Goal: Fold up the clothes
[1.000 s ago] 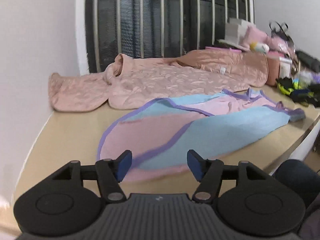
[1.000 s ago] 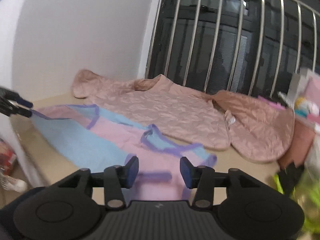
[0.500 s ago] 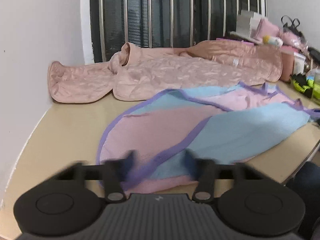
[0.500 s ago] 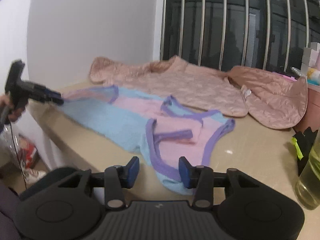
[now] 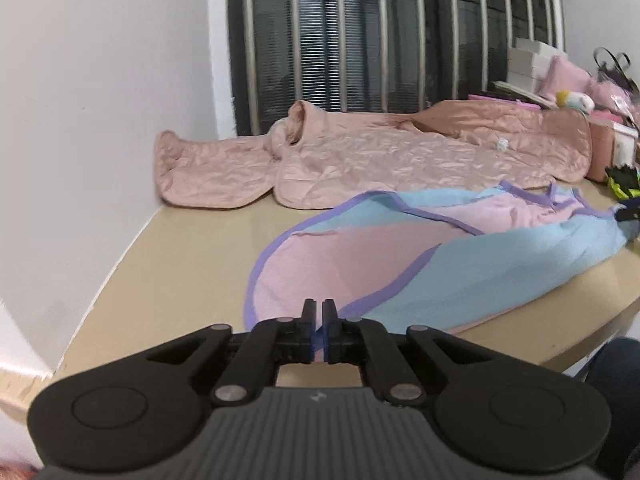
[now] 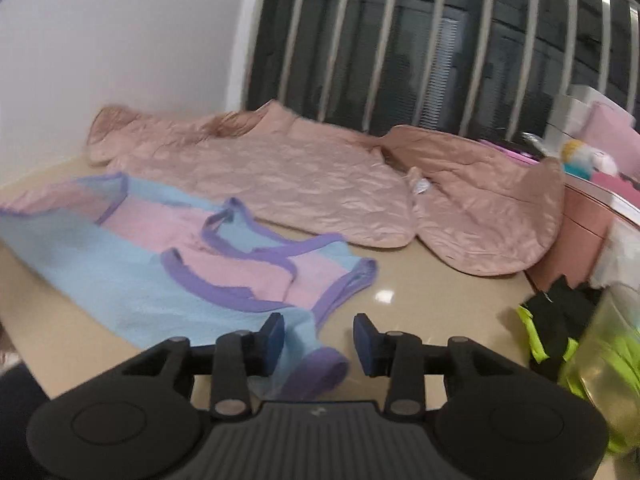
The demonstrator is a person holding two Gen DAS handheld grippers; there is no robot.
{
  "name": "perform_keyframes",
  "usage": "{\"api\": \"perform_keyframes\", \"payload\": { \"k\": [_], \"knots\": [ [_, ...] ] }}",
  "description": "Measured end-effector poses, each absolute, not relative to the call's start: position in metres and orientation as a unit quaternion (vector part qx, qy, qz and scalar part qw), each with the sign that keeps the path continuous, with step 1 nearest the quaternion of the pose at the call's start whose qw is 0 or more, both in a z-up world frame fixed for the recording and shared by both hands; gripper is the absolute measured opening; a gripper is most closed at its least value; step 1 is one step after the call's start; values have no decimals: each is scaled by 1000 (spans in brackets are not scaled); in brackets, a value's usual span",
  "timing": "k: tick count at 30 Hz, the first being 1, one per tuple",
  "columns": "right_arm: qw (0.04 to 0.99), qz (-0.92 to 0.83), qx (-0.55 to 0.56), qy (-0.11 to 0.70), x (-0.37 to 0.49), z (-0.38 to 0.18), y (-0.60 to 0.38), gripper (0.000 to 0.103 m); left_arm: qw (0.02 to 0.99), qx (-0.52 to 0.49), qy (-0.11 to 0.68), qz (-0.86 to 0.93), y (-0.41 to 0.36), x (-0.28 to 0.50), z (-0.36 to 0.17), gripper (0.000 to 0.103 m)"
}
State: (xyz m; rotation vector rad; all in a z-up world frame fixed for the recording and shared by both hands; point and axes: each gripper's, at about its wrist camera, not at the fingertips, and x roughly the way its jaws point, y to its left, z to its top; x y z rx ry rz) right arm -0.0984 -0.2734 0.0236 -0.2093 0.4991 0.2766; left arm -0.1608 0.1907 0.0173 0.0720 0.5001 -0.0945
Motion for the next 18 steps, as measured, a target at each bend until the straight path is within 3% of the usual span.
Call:
{"api": "perform_keyframes", "payload": {
  "k": [2,3,4,14,15,16,17,18],
  "knots": [
    [961,129,-83,230,-112,28,-281,38,970,18,238,-41,198,-162,21,25],
    [964,125,-74,222,-118,30,-284,41,971,15,235,-37,200,-161,23,42],
    [967,121,-64,214,-125,32,-288,42,971,14,235,-36,201,-159,24,46],
    [956,111,32,269,-137,23,-308,44,961,27,267,-72,189,-150,14,47],
    [955,109,37,274,-136,22,-307,43,960,27,269,-72,187,-151,13,37],
    [954,107,41,278,-135,21,-307,36,958,26,275,-72,185,-150,11,10],
    [953,105,46,282,-134,20,-306,29,956,28,283,-67,182,-149,8,2],
    [951,103,50,286,-133,19,-306,16,955,32,290,-62,179,-149,6,2]
  ]
}}
